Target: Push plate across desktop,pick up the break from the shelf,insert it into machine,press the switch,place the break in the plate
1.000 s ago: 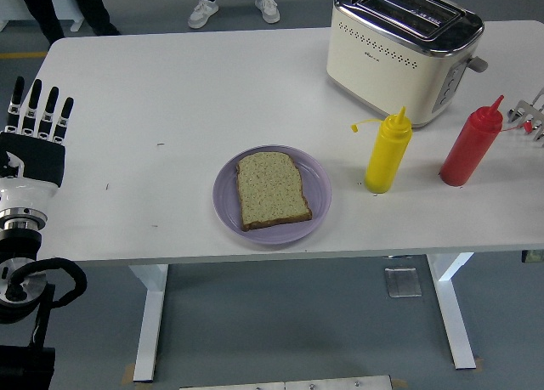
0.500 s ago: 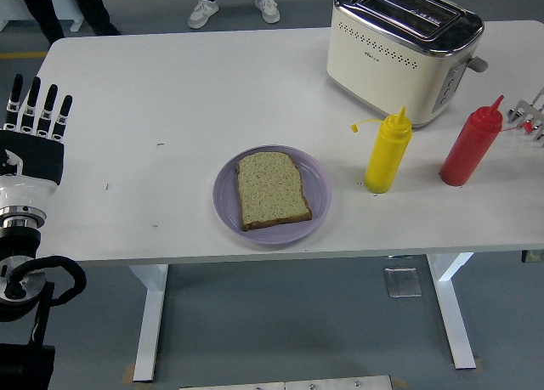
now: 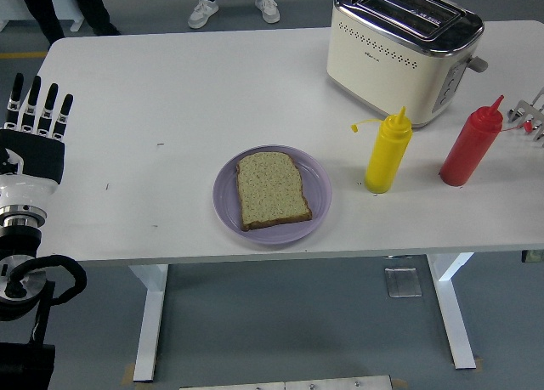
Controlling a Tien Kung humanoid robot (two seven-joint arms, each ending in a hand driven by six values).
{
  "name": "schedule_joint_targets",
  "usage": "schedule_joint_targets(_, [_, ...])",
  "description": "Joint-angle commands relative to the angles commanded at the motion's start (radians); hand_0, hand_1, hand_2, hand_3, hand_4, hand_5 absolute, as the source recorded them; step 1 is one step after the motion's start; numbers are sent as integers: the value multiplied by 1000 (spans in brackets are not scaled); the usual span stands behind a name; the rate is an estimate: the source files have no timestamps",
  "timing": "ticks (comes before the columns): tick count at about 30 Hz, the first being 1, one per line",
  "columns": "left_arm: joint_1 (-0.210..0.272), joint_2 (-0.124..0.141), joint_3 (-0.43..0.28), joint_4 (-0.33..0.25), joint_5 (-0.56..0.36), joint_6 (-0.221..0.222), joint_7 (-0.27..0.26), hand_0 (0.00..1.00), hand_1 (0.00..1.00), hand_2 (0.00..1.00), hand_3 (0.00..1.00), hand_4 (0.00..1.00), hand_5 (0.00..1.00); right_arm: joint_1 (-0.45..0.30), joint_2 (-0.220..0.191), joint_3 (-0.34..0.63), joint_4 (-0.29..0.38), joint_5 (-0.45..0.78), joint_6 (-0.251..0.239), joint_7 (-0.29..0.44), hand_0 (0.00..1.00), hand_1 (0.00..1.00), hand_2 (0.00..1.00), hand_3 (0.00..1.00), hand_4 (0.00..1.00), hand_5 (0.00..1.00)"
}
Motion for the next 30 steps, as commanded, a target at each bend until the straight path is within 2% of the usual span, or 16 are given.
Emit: schedule_joint_targets(30, [1, 1, 2, 0, -2, 5, -1, 792, 805, 831, 760, 620, 998, -5, -2, 3, -2, 7, 2, -1, 771, 755, 743, 747, 446, 474])
